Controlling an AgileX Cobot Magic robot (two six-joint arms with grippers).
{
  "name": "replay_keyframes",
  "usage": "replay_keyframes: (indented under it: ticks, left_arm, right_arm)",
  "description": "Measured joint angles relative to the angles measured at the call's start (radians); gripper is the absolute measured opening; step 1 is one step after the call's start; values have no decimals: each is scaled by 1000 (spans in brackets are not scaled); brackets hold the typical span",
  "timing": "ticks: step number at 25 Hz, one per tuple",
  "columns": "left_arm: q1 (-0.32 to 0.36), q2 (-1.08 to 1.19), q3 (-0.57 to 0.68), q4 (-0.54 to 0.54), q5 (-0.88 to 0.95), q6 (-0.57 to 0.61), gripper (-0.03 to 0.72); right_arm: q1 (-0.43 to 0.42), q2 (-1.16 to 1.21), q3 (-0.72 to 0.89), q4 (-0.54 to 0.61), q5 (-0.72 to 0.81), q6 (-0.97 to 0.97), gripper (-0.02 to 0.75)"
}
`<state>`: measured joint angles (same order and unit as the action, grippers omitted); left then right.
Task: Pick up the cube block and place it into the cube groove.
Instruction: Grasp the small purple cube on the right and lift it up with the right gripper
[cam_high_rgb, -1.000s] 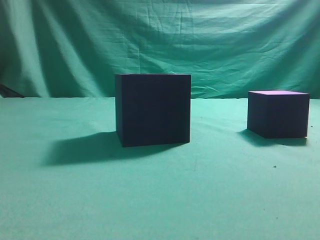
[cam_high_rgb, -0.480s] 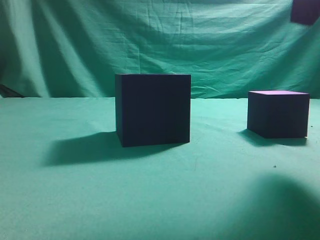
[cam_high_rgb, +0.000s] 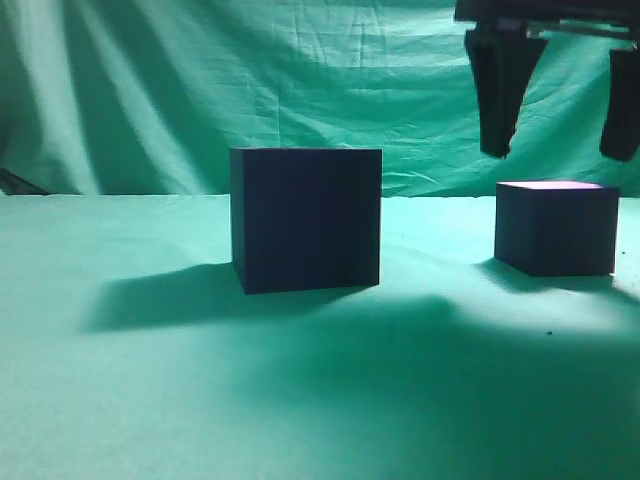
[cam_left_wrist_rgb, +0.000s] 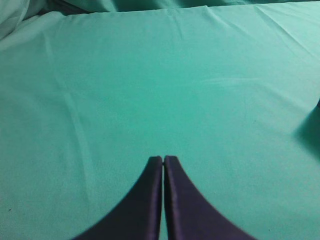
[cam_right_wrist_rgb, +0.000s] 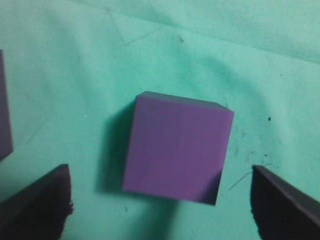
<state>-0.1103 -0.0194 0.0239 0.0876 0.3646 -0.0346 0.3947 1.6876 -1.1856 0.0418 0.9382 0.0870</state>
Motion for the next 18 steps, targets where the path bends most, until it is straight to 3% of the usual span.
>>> replay_keyframes:
  ticks: [6,11,18]
  left_arm:
    - [0,0,0,0,0,0,0]
    - [0,0,0,0,0,0,0]
    - [0,0,0,0,0,0,0]
  right_arm:
    - [0,84,-2,-15,-49,30,644]
    - [0,118,-2,-20,-73,38,423]
    - [0,114,-124,-18,19,38,430]
